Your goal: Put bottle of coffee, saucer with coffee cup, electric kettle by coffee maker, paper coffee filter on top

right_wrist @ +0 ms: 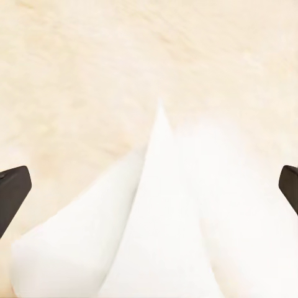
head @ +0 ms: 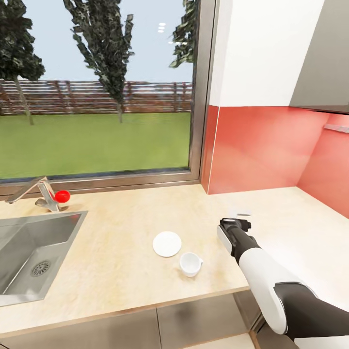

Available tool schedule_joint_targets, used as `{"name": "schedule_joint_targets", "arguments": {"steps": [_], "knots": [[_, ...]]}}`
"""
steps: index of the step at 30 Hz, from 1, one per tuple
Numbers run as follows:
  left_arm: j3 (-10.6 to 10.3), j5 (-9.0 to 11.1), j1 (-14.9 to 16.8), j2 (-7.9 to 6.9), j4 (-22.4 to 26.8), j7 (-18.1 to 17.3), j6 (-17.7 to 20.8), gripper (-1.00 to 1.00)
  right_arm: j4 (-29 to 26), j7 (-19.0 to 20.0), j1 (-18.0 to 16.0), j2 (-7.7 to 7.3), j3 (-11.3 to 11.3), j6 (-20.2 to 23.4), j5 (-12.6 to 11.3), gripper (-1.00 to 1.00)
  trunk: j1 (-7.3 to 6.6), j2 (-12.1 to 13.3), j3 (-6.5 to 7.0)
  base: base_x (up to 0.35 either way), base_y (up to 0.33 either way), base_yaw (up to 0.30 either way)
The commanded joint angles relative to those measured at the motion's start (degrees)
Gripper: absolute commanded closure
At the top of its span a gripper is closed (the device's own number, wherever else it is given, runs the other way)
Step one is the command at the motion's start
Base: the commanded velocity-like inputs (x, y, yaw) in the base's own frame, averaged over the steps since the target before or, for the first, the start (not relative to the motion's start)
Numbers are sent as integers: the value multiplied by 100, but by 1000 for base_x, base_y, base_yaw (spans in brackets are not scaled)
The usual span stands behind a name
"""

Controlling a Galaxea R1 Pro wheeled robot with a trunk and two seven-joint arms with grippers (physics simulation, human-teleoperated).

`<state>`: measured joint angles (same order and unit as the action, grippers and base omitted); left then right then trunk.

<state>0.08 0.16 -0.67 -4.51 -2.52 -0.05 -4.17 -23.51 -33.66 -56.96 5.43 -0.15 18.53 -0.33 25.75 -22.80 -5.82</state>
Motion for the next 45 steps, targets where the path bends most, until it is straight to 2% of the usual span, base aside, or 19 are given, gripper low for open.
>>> {"name": "schedule_joint_targets", "arguments": {"steps": [1, 12, 18, 27, 29, 31, 45], "knots": [[0, 2, 5, 4, -12, 2, -34, -100, 5, -18, -4, 2, 1, 37, -3, -100, 4, -11, -11, 19, -3, 0], [0, 2, 6, 20, -12, 0, -40, -100, 263, 1, -6, 41, 7, 29, -13, -100, 4, -11, -11, 68, -53, 0], [0, 2, 4, 20, -12, -4, -40, -100, 374, 0, -2, 46, 7, -185, -11, -100, 4, -11, -38, 2, -1, 0], [0, 2, 5, 20, -12, -4, -40, -100, 572, 0, -1, 37, -1, -227, -17, -100, 4, -11, -43, 0, 0, 0], [0, 2, 6, 20, -12, -4, -40, -100, 661, 0, -3, 37, -2, -321, -19, -100, 4, -11, -43, 0, 0, 0], [0, 2, 6, 20, -12, -11, -40, -100, 830, -15, -5, 26, -2, -591, -14, -100, 4, -11, -43, 0, 0, 0], [0, 2, -3, 20, -12, -12, -40, -100, 1138, -29, 1, -21, -20, -631, -11, -100, 4, -11, -43, 0, 0, 0]]}}
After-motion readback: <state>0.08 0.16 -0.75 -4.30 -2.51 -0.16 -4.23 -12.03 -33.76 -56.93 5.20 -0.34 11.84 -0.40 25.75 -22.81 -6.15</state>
